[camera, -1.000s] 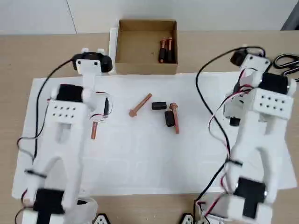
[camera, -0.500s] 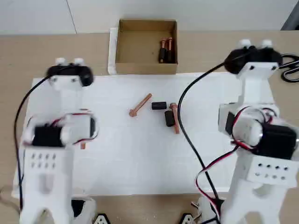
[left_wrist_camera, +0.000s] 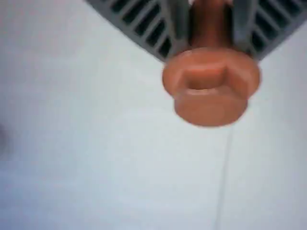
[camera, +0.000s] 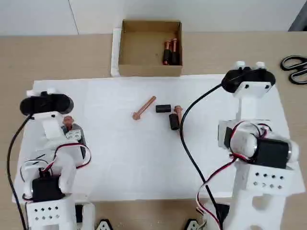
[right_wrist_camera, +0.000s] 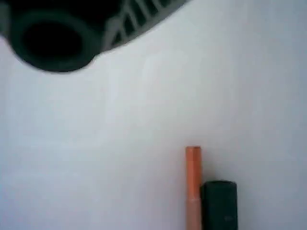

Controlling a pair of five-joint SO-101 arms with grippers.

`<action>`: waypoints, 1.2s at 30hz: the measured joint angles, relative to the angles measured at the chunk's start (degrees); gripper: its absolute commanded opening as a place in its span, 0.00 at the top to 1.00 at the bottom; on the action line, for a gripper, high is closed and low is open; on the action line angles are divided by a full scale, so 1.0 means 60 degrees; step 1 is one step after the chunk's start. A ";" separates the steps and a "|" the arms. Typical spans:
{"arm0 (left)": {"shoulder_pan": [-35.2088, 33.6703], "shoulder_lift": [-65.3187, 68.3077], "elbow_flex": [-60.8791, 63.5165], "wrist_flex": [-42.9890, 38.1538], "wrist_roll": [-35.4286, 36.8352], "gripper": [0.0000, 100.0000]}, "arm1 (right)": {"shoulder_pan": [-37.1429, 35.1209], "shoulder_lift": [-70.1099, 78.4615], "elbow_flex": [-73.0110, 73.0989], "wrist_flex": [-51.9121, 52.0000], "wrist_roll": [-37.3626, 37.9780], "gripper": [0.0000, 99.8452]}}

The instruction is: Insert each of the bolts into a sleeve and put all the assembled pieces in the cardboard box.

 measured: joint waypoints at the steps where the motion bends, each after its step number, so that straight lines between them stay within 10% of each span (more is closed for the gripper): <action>1: 0.0000 -0.0015 0.0073 0.0000 0.0000 0.99 | -0.0088 -0.0088 0.0161 -0.0088 0.0000 1.00; 36: 0.0161 -0.0029 -0.0952 0.1201 0.0982 0.99 | -0.3414 -0.1363 0.2476 -0.1275 0.0000 1.00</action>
